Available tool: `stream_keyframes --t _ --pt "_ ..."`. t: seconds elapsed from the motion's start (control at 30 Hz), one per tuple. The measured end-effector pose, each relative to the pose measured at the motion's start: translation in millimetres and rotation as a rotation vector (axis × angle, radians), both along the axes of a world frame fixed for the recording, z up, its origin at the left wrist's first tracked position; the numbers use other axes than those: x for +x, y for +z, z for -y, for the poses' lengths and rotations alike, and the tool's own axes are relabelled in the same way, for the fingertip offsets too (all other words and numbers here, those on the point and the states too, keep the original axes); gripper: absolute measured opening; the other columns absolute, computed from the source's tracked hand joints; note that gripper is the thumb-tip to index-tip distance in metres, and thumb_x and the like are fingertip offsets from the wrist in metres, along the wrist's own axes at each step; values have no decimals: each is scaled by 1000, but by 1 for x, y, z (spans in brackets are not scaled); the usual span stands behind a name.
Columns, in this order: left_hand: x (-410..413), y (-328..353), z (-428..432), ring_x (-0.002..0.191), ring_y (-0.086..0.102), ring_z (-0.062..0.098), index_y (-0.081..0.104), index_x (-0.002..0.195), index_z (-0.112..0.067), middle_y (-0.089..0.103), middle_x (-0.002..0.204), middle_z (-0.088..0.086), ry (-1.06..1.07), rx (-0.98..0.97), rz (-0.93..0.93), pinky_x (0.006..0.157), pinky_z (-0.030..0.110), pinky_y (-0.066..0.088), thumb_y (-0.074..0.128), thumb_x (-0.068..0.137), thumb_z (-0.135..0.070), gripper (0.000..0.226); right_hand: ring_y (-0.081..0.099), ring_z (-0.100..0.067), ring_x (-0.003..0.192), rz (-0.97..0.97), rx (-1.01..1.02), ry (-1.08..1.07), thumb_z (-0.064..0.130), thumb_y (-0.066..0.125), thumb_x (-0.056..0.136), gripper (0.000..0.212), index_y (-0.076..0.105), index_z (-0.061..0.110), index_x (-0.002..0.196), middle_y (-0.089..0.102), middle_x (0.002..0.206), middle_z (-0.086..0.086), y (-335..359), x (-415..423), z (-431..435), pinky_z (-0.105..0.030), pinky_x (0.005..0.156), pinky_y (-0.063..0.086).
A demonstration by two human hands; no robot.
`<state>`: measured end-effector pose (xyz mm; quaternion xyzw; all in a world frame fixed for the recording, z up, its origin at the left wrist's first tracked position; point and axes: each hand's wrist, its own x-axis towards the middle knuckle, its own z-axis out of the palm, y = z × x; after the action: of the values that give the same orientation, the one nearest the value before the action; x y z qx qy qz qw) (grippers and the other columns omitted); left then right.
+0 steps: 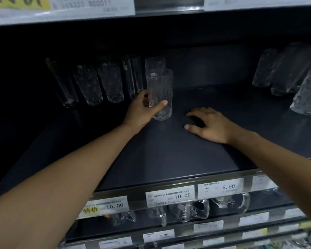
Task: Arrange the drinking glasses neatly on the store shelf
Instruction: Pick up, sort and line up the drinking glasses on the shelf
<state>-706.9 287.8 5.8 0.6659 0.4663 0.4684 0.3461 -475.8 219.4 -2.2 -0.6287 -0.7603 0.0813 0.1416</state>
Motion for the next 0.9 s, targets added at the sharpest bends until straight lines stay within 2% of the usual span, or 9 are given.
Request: stream_keyframes --t 0.17,0.3,0.4,0.57,0.73,0.9 --pt "4 -4 -24 104 66 7 62 127 -21 70 113 -6 -31 12 17 96 30 54 81 80 -37 53 33 -19 141 -1 11 -7 61 49 92 59 45 34 144 40 153 5 2 -1 -1 -44 116 27" --pt "4 -3 -32 103 68 9 65 123 -29 72 111 -5 -31 15 25 96 35 55 79 65 -55 65 33 -17 141 -13 21 -9 62 50 91 58 46 36 142 40 153 7 2 -1 -1 -42 117 26" --pt "4 -3 -35 102 69 11 66 119 -32 73 109 -3 -47 9 39 95 36 56 77 60 -60 67 34 -17 140 -13 24 -10 63 50 90 58 46 36 141 40 153 7 2 -1 -1 -42 116 26" --pt "-1 -5 -40 105 68 10 64 126 -29 72 113 -2 -71 -2 28 94 30 55 77 67 -59 68 33 -16 141 -14 17 -11 64 49 90 58 45 37 142 39 153 8 1 -2 -1 -41 116 25" --pt "-3 -7 -45 106 68 8 65 127 -22 72 115 -1 -93 -14 72 86 17 51 75 86 -34 44 34 -16 140 -17 14 -14 63 50 90 58 45 37 142 40 152 8 2 -2 0 -42 117 26" --pt "-3 -9 -48 107 68 10 65 126 -22 72 116 0 -83 -5 81 93 23 52 74 87 -35 42 33 -16 140 -20 17 -14 63 50 90 58 45 37 142 40 152 8 2 -2 0 -42 117 26"
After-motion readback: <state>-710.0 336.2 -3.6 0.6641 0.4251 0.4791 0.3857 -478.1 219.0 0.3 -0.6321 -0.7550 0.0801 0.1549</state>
